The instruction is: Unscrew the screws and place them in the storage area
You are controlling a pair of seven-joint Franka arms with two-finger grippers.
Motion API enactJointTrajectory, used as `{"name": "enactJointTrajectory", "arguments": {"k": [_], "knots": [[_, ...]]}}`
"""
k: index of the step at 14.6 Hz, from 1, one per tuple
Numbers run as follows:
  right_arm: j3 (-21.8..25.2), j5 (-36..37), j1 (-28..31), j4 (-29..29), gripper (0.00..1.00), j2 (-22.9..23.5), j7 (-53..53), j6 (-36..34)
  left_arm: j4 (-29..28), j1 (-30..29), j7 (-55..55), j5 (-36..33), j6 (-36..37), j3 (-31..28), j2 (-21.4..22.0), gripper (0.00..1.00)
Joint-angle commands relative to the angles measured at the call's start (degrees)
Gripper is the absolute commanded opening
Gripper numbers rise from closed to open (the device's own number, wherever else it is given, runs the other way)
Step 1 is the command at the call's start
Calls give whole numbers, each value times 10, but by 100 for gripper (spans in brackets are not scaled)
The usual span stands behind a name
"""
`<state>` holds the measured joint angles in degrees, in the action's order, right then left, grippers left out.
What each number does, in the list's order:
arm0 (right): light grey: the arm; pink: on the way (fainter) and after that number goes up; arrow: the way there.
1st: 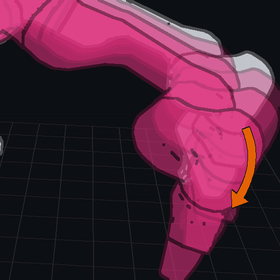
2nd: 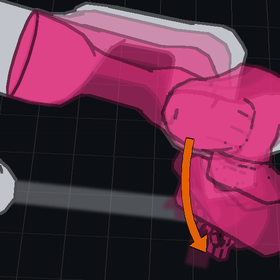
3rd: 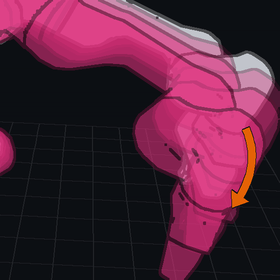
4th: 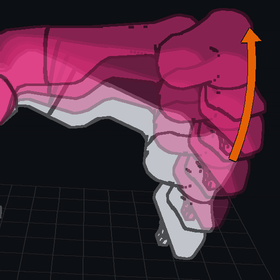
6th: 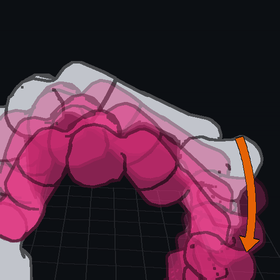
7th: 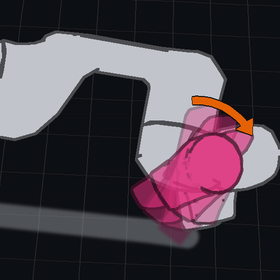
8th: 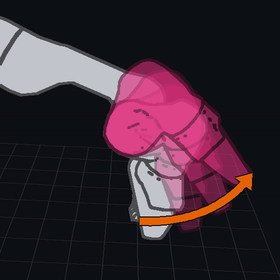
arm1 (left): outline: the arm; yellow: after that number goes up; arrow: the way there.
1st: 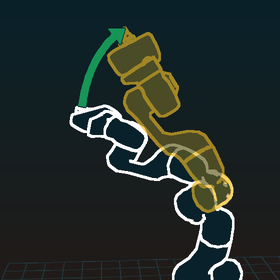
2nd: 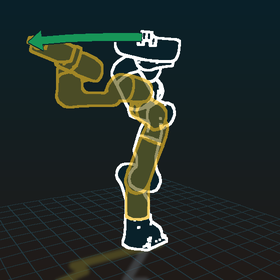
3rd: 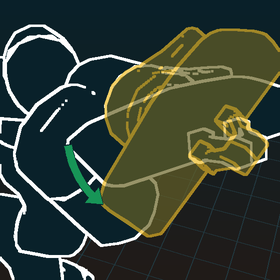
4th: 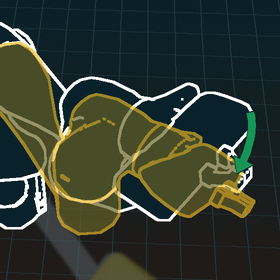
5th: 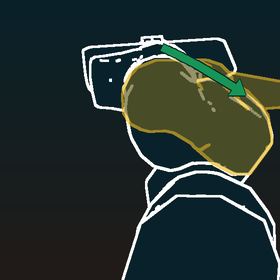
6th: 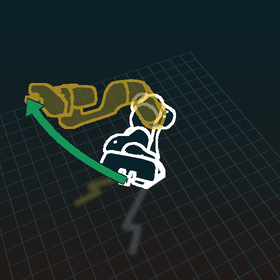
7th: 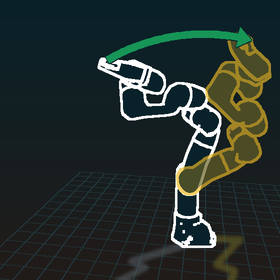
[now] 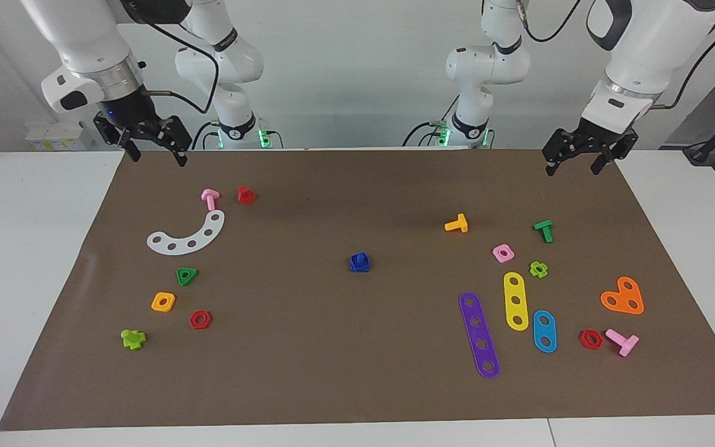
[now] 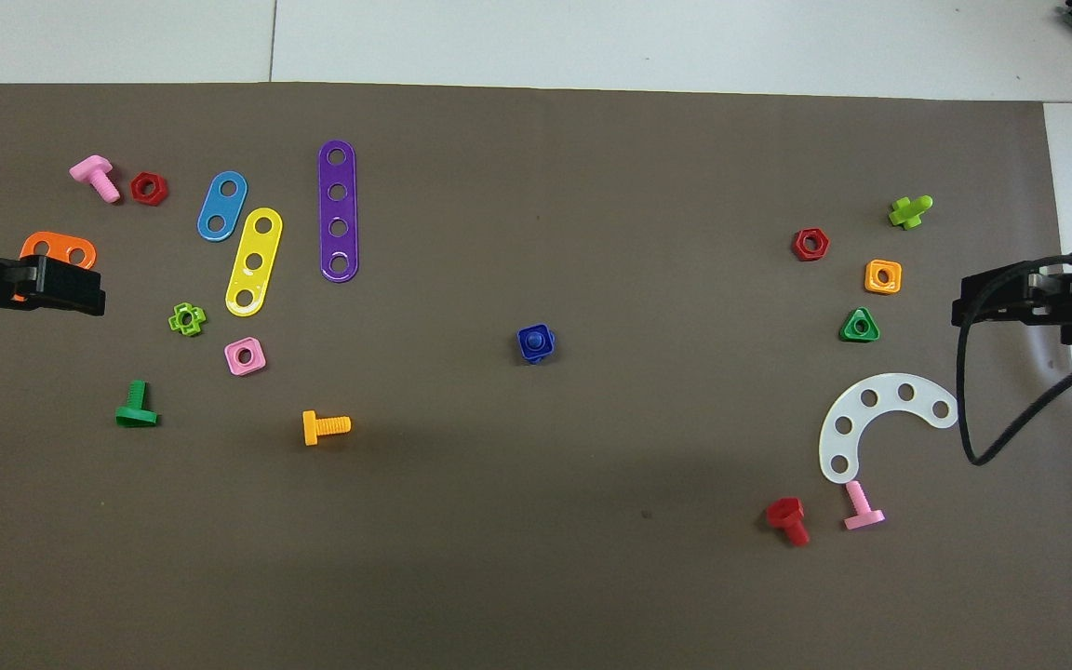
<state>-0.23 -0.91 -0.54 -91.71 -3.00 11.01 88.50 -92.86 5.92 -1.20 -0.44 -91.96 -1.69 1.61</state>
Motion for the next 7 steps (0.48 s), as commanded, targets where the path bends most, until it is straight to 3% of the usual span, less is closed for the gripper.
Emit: {"name": "enactJointTrajectory", "arguments": {"k": [1, 7], "knots": [[-3, 6, 5, -11, 100, -6, -4, 12, -1, -4, 6, -12, 6, 3, 8, 100], [-3, 6, 5, -12, 100, -6, -4, 12, -4, -2, 6, -12, 11, 3, 9, 100]]}}
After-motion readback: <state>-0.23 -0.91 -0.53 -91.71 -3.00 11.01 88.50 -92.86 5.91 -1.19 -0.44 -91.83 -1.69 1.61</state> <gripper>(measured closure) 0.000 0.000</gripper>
